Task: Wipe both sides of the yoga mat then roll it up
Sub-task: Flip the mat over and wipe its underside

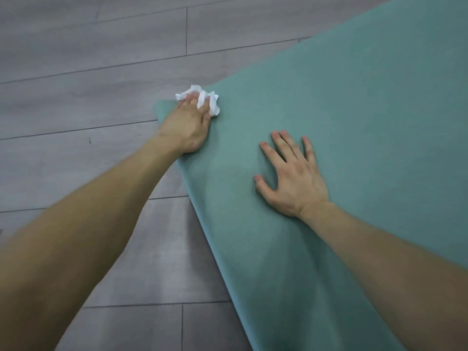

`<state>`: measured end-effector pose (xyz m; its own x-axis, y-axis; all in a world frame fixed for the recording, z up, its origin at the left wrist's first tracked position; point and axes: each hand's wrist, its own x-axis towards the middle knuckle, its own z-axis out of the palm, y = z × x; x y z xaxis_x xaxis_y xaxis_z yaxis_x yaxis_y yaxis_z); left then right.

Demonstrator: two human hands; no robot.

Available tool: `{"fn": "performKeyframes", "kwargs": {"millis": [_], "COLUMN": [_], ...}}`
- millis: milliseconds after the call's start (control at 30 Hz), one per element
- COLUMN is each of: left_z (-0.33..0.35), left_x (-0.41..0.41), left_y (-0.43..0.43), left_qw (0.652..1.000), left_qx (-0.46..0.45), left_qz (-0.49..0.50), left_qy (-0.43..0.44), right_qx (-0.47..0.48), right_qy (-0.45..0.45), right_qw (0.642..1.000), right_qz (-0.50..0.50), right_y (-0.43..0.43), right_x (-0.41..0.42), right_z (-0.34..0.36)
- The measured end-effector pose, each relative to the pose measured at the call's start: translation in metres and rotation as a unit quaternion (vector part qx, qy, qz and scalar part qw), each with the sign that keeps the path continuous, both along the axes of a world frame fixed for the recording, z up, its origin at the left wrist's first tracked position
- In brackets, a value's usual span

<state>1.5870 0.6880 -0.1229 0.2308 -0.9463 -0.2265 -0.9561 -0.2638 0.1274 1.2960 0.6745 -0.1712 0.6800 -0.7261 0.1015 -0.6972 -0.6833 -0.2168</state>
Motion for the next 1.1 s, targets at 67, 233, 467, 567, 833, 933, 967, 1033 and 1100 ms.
{"fn": "performKeyframes", "kwargs": {"millis": [67, 233, 467, 567, 833, 933, 967, 1033, 1100], "left_z": [0.001, 0.011, 0.005, 0.003, 0.002, -0.006, -0.002, 0.006, 0.011], "left_x": [-0.021, -0.052, -0.014, -0.028, -0.055, -0.024, -0.014, -0.002, -0.007], "left_y": [0.027, 0.077, -0.033, -0.025, 0.048, 0.008, -0.014, -0.053, -0.073], "left_qw": [0.998, 0.975, 0.989, 0.993, 0.987, 0.992, 0.995, 0.997, 0.998], "left_qx": [0.000, 0.102, 0.119, 0.103, 0.088, 0.073, 0.069, 0.068, 0.056], "left_qz": [-0.064, -0.198, -0.069, -0.062, -0.137, -0.103, -0.075, -0.038, -0.037], "left_qy": [0.014, -0.024, -0.044, -0.021, -0.014, -0.010, -0.011, -0.016, -0.022], "right_qx": [0.005, 0.004, 0.002, 0.003, 0.004, 0.005, 0.007, 0.012, 0.016], "right_qy": [-0.007, -0.021, -0.032, -0.036, -0.038, -0.031, -0.029, -0.028, -0.029], "right_qw": [1.000, 1.000, 0.999, 0.999, 0.999, 0.999, 0.999, 0.999, 0.999], "right_qz": [0.004, -0.014, -0.042, -0.040, -0.037, -0.035, -0.036, -0.035, -0.039], "right_y": [-0.002, 0.000, 0.003, 0.002, 0.002, 0.001, 0.002, 0.002, 0.002], "right_x": [-0.001, 0.000, -0.002, -0.001, 0.001, 0.001, 0.001, 0.002, 0.002], "right_z": [0.003, 0.003, 0.003, 0.003, 0.002, 0.004, 0.004, 0.004, 0.003]}}
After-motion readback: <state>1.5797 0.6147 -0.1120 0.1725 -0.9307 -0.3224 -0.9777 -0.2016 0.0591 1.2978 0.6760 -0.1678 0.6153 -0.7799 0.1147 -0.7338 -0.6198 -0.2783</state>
